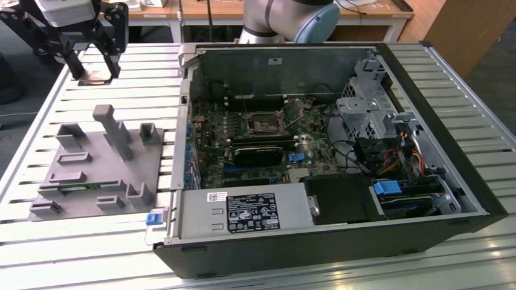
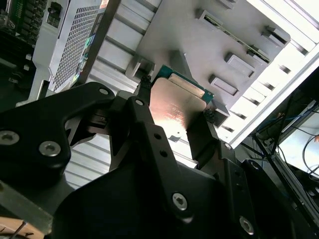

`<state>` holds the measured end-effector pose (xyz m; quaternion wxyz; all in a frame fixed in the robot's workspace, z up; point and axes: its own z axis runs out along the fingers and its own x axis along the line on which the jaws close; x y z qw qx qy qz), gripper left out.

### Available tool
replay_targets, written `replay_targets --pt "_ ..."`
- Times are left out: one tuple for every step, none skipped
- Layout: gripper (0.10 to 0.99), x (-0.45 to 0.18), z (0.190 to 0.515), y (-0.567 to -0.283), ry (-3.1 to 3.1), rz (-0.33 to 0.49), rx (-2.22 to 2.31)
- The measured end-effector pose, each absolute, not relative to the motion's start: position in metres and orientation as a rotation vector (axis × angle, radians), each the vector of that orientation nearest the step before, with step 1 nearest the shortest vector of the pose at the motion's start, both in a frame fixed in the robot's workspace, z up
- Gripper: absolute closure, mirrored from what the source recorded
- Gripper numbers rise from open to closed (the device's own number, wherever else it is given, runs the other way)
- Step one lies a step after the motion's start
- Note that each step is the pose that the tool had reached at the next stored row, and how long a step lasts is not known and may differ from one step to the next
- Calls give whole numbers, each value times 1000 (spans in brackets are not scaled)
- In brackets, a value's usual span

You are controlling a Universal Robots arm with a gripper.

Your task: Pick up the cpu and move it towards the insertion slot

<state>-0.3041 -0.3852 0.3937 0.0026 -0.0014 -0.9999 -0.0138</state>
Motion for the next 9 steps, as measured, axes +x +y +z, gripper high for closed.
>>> replay_targets --pt "545 -304 394 -385 -3136 -44 -4" --pt "545 -303 394 -385 -3136 -43 -4" --pt "545 -303 394 -385 -3136 -43 -4" --pt "545 -302 394 -385 -3136 -43 -4" --pt "545 -301 394 -385 -3136 -43 -4" --pt "545 -301 394 -385 -3136 -43 -4" --pt "545 -300 394 -385 -3136 -43 -4" --pt "545 -300 394 -385 -3136 -43 -4" --pt "545 -299 394 -385 -3136 -43 -4"
